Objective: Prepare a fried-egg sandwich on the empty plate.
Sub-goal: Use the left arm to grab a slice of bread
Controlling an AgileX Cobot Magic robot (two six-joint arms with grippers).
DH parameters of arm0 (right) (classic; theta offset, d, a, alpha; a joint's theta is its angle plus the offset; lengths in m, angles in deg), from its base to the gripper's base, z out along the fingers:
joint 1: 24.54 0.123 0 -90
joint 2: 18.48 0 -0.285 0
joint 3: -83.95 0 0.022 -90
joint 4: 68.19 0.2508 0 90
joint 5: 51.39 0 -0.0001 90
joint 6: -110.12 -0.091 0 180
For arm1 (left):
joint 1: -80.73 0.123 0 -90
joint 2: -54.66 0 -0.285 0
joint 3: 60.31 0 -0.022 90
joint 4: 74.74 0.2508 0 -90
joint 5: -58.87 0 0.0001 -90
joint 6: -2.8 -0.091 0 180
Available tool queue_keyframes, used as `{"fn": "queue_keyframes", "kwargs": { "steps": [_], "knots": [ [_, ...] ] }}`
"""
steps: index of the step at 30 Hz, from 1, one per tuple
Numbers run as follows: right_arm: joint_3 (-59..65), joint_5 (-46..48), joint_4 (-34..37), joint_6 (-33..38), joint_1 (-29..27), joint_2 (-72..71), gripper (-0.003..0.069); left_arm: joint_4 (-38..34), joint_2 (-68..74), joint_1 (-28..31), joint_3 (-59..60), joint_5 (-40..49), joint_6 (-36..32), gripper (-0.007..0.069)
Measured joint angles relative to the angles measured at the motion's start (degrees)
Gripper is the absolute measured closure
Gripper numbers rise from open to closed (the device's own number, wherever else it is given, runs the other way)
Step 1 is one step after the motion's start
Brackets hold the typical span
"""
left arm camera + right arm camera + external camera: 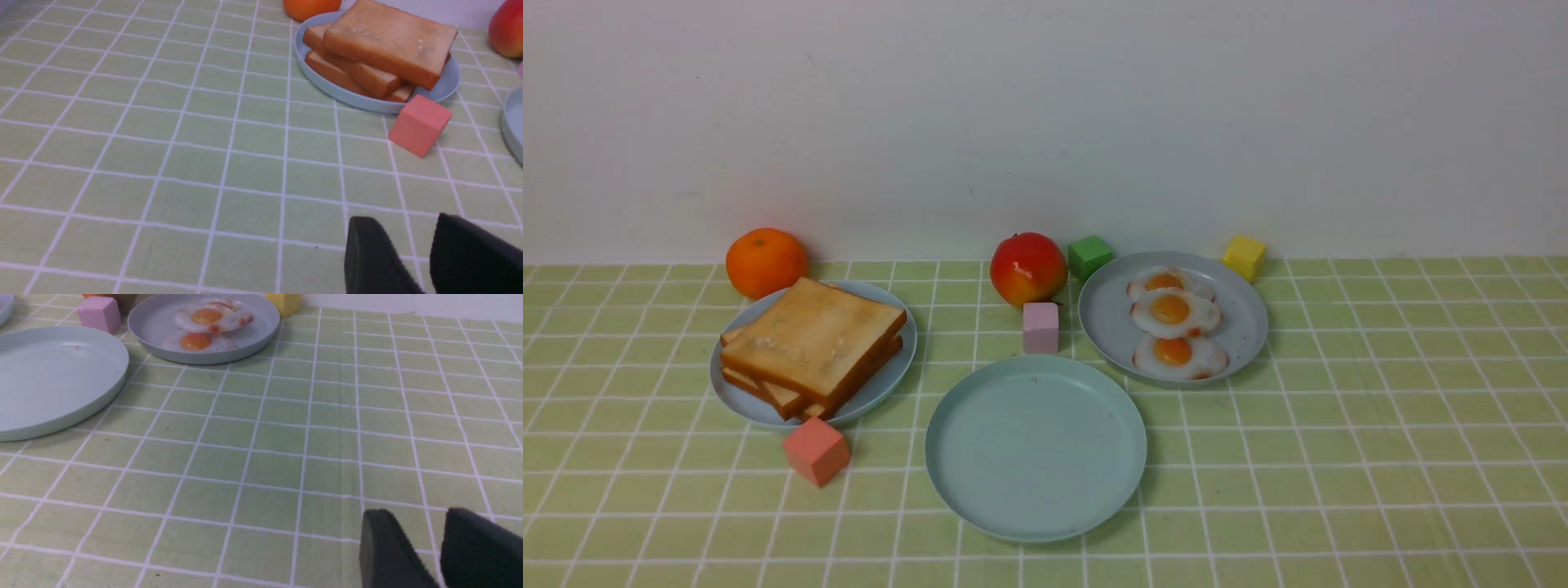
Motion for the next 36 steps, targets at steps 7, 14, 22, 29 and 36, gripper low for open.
{"fn": "queue_keyframes", "kwargs": {
  "steps": [7, 14, 22, 29, 36],
  "knots": [
    [0.0, 0.0, 0.0, 0.0, 0.0, 0.0, 0.0421, -7.4, 0.0, 0.0, 0.0, -3.4, 4.8, 0.0386],
    [0.0, 0.0, 0.0, 0.0, 0.0, 0.0, 0.0421, -17.3, 0.0, -0.2, -0.5, -10.1, 9.2, 0.0404],
    [0.0, 0.0, 0.0, 0.0, 0.0, 0.0, 0.0421, -16.0, 5.5, -2.8, -15.0, -0.5, -1.4, 0.0638],
    [0.0, 0.0, 0.0, 0.0, 0.0, 0.0, 0.0421, -15.2, 27.8, -5.3, -36.2, 28.7, -21.7, 0.0638],
    [0.6, -4.5, 4.0, -2.4, 0.0, 0.0, 0.0421, -13.8, 41.7, -16.1, -46.5, 39.9, -28.0, 0.0638]
  ]
}}
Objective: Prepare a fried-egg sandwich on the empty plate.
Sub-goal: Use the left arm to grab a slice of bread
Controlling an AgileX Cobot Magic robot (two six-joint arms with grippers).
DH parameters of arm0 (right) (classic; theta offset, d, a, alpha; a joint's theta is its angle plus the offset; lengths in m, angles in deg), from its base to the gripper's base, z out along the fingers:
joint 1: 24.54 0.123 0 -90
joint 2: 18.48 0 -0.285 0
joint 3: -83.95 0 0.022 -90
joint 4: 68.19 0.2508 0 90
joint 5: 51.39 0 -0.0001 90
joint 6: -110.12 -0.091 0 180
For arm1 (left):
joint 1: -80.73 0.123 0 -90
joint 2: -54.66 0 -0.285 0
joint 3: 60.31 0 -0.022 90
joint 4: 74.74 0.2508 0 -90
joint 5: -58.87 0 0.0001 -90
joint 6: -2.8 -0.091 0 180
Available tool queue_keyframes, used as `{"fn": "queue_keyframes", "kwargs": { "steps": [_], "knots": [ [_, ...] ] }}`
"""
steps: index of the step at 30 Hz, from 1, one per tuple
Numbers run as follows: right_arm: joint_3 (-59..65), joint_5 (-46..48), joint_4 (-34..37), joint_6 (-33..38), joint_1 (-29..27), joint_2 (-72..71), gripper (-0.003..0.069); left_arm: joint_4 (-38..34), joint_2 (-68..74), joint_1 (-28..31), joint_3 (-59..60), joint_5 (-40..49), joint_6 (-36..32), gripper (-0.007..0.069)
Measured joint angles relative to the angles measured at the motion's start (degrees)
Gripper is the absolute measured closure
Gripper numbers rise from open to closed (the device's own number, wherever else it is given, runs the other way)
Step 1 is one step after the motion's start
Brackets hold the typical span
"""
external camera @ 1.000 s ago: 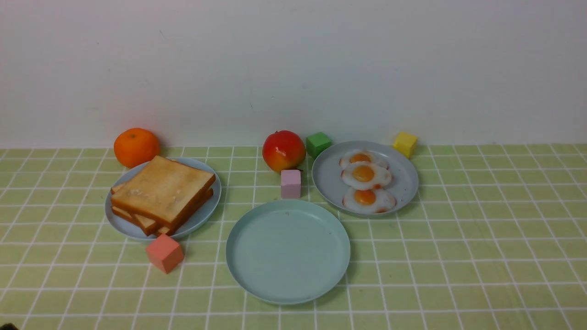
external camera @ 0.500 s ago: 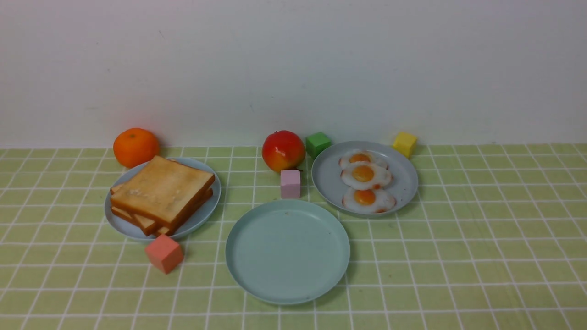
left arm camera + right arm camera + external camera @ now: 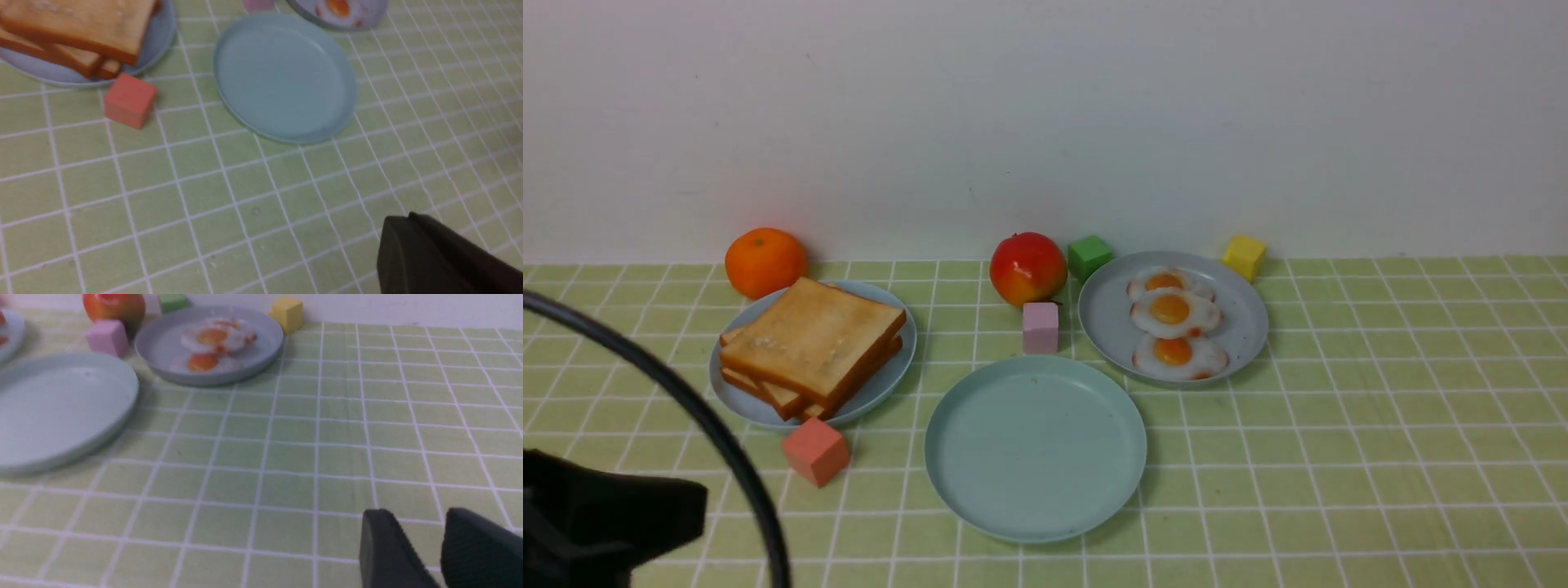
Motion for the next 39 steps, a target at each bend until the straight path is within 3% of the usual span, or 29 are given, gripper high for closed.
{"fn": "queue_keyframes", "kwargs": {
  "steps": [7, 11, 15, 19, 24, 29, 33, 39],
  "knots": [
    [0.0, -14.2, 14.6, -9.0, 0.0, 0.0, 0.0421, 0.7, 12.7, -3.4, -2.1, -0.9, -0.4, 0.0638],
    [-0.8, -14.9, 17.9, -11.6, 0.0, 0.0, 0.0421, 0.8, 16.0, -3.4, -2.1, -5.8, -0.4, 0.0638],
    [-11.1, -1.7, 18.5, -11.8, 0.0, 3.1, 0.0466, 3.1, 21.2, -3.4, -4.9, -9.1, -0.4, 0.0638],
    [-34.0, 25.0, 16.2, -2.2, 0.0, 16.9, 0.0608, 9.9, 32.0, -3.4, -13.1, -7.2, 2.3, 0.0638],
    [-51.5, 49.5, 16.0, 5.0, 0.1, 30.2, 0.0670, 19.0, 43.0, -3.4, -21.9, -6.1, 8.1, 0.0638],
    [-57.6, 52.9, 16.5, 6.7, 2.4, 33.2, 0.0669, 28.5, 53.6, -3.4, -30.3, -6.1, 14.2, 0.0638],
    [-57.9, 52.8, 16.8, 7.1, 3.1, 33.2, 0.0668, 32.0, 59.7, -3.4, -36.4, -4.5, 15.6, 0.0611],
    [-57.9, 53.4, 17.0, 7.2, 3.4, 33.2, 0.0664, 34.1, 68.2, -3.4, -42.7, -4.2, 11.3, 0.0354]
  ]
}}
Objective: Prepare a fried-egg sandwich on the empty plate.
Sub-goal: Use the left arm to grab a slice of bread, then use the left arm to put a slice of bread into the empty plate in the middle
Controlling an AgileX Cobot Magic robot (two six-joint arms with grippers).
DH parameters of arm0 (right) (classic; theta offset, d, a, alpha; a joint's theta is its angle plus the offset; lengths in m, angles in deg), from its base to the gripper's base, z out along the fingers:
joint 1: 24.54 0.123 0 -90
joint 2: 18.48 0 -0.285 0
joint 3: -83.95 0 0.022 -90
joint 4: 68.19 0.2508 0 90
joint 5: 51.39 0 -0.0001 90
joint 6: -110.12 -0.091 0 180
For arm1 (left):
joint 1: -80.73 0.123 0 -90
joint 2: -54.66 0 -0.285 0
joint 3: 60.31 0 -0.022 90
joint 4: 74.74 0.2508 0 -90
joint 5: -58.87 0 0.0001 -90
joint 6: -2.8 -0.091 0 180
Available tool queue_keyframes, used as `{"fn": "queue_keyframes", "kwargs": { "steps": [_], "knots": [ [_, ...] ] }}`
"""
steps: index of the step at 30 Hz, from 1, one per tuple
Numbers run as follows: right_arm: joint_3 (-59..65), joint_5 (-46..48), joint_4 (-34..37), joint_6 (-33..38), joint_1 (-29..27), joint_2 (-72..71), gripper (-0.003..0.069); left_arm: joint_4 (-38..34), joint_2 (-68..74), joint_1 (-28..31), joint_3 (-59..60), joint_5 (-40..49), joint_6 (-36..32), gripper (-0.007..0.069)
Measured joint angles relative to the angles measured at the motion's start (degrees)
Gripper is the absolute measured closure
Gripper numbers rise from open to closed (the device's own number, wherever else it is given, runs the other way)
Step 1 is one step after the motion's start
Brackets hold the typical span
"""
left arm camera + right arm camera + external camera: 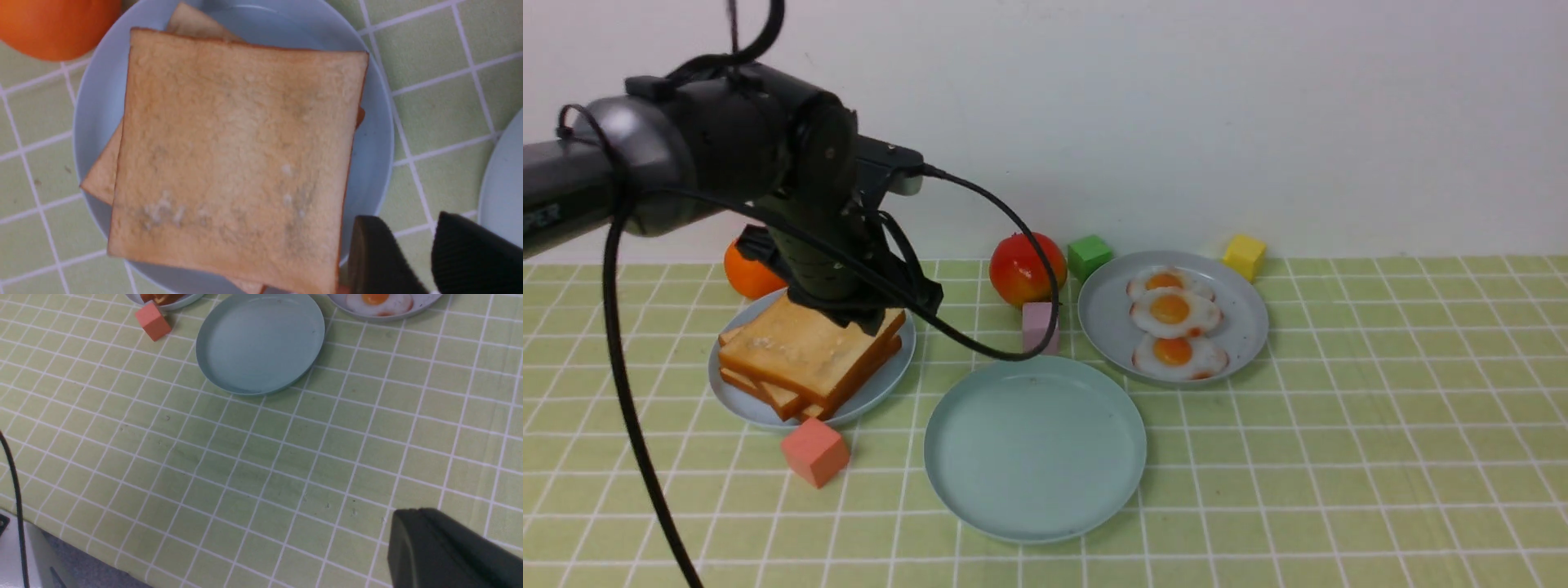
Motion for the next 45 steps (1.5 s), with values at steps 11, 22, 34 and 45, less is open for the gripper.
{"fn": "queue_keyframes", "kwargs": {
  "steps": [11, 22, 34, 45],
  "knots": [
    [0.0, -1.1, 0.7, 0.1, 0.0, 0.0, 0.0662, 6.1, 6.0, 0.0, -0.3, -5.3, -2.0, 0.0110],
    [0.0, -1.4, 1.9, 0.1, 0.0, 0.0, 0.0655, 9.6, 10.1, -0.1, -0.9, -5.7, -1.7, 0.0216],
    [0.0, -1.3, 2.1, 0.1, 0.0, 0.0, 0.0650, 11.5, 9.3, -0.1, -1.1, -4.6, -0.7, 0.0420],
    [0.0, -1.3, 2.1, 0.1, 0.0, 0.0, 0.0645, 3.1, -7.0, -3.3, -0.1, -0.6, -1.1, 0.0491]
  ]
}}
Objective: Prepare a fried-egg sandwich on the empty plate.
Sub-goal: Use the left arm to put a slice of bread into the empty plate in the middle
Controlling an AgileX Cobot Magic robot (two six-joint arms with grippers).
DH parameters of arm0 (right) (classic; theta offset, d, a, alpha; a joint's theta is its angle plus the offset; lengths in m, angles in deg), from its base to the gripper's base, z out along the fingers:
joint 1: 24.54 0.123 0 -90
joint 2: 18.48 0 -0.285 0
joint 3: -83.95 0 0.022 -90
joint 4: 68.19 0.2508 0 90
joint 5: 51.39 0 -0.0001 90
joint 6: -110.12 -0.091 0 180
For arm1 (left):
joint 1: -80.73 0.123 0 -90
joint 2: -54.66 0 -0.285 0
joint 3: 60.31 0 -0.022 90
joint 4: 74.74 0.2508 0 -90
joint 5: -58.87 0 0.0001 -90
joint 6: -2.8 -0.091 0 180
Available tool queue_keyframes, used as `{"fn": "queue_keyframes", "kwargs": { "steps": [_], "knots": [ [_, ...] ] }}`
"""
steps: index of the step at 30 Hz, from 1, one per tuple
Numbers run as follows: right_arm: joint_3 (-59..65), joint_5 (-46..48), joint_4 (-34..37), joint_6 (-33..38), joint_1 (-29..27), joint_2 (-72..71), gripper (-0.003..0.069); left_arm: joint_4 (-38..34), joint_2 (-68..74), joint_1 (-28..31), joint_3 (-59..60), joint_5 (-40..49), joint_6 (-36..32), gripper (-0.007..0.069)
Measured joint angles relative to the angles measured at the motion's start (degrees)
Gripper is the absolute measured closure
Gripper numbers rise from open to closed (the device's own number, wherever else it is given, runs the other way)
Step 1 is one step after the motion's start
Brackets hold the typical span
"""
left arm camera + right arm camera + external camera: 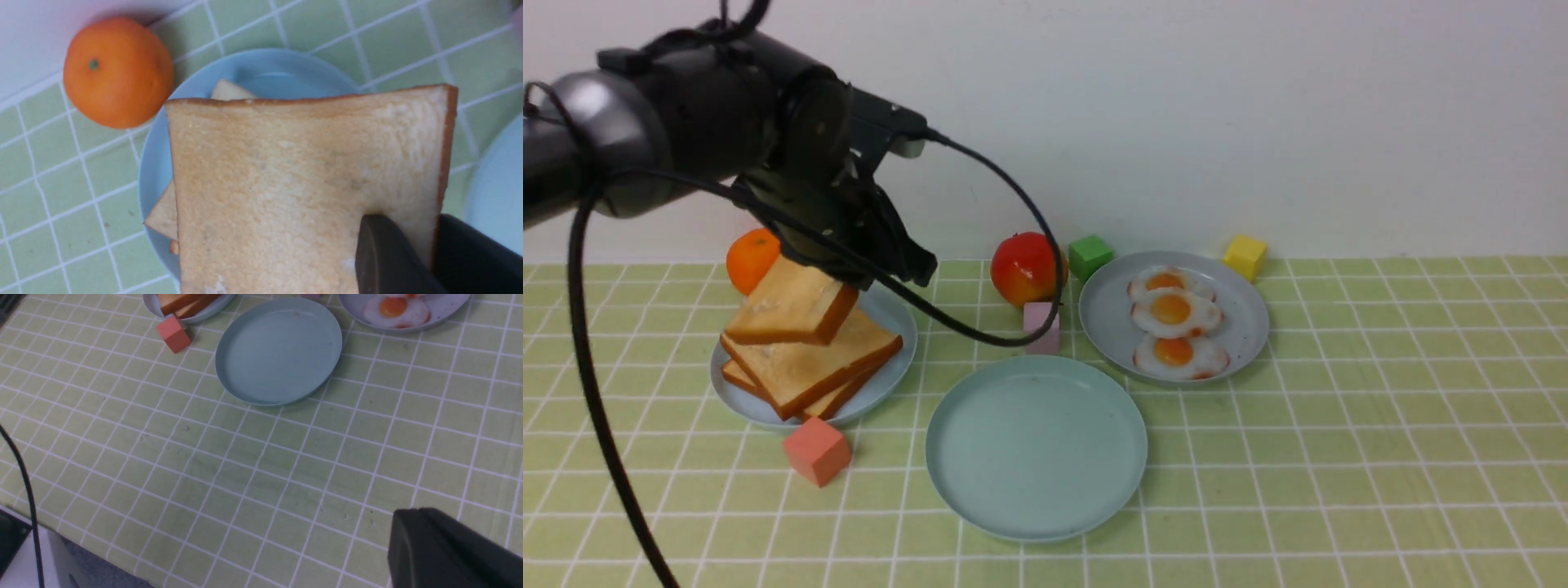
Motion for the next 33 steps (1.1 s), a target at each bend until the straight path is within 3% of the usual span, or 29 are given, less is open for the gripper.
{"fn": "queue_keyframes", "kwargs": {
  "steps": [9, 14, 21, 25, 30, 33],
  "knots": [
    [0.0, 0.3, 0.0, 0.0, 0.0, 0.0, 0.0641, -0.5, -0.8, -18.4, 3.8, -1.5, -1.7, 0.0491],
    [0.0, 0.4, 0.0, 0.1, 0.0, -1.2, 0.0637, 4.4, 4.3, -22.6, 4.0, -3.3, -1.9, 0.0491],
    [0.0, 0.6, -0.1, 1.3, 0.0, -3.7, 0.0635, 5.1, 9.1, -23.0, 4.0, -4.7, -1.9, 0.0491],
    [0.0, 0.8, -0.2, 1.3, 0.0, -4.0, 0.0630, 5.3, 10.3, -23.0, 4.0, -4.5, -1.9, 0.0412],
    [0.0, 0.6, -0.9, 1.5, 0.0, -4.0, 0.0624, 5.3, 10.3, -23.0, 4.0, -3.5, -1.9, 0.0251],
    [0.0, 0.1, -1.8, 1.4, 0.0, -3.4, 0.0610, 5.3, 9.7, -23.0, 4.1, -2.4, -1.9, 0.0207]
  ]
}}
